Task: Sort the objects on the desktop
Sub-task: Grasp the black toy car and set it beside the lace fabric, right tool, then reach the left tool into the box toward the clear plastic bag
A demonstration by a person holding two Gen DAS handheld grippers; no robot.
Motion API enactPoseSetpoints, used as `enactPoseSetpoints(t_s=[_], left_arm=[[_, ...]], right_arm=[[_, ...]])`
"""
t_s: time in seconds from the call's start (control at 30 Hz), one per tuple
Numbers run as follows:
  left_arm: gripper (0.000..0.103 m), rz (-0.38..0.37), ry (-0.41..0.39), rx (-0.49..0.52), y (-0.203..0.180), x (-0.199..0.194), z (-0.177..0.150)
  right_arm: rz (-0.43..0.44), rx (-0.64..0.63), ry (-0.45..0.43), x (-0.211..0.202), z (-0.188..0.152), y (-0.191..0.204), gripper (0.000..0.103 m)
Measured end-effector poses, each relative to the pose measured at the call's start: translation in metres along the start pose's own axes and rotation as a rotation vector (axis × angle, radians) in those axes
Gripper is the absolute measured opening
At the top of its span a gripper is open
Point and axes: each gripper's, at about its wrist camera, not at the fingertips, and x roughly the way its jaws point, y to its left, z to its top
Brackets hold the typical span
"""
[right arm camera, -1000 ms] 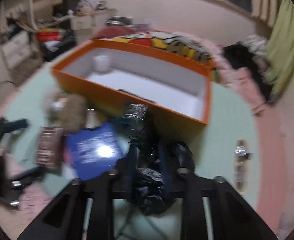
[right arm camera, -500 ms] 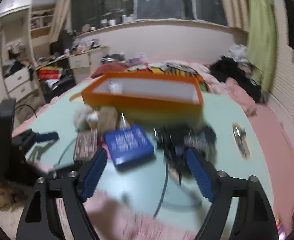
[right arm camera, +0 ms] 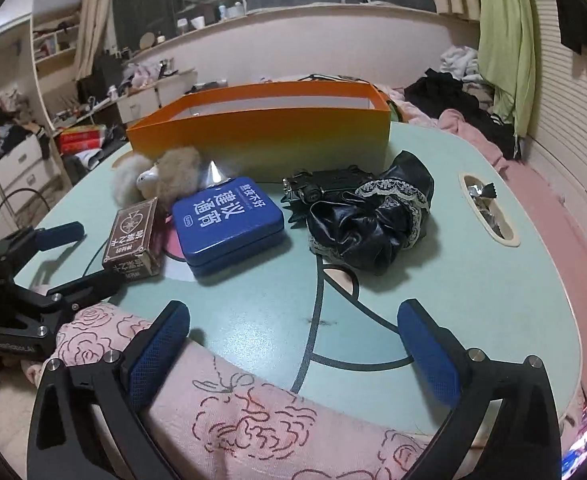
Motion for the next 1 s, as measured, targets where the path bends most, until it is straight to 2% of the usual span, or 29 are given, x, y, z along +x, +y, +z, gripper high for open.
enactPoseSetpoints(t_s=[0.33, 0.43, 0.63, 0.7, 0.8, 0.9, 1.0], left_arm=[[0.102, -0.004, -0.011, -0.006, 0.001, -0.004, 0.001], [0.098, 0.005, -0.03, 0.016, 0.002, -0.012, 0.006], [0.072, -0.024, -0.082, -0.071, 0.033, -0.034, 0.05], [0.056, -0.012, -0.1, -0.074, 0.043, -0.037, 0.075], [0.04, -0.004, -0.057, -0.037, 0.048, -0.024, 0.112], [0.038, -0.047, 0.05, -0.015, 0.05, 0.004, 0.143], [0.038, -0.072, 0.173, -0.038, 0.052, 0.039, 0.167]], right_arm=[[0.001, -0.001, 0.0, 0.0, -0.001, 0.001, 0.103], [0.001, -0.001, 0.001, 0.0, 0.0, 0.001, 0.103], [0.002, -0.002, 0.001, -0.002, 0.0, 0.001, 0.103], [0.002, -0.002, 0.001, -0.002, -0.001, 0.001, 0.103], [0.002, -0.002, 0.001, -0.002, -0.001, 0.001, 0.103], [0.002, -0.002, 0.001, -0.002, -0.001, 0.001, 0.103], [0.003, -0.002, 0.002, -0.002, -0.001, 0.001, 0.103]])
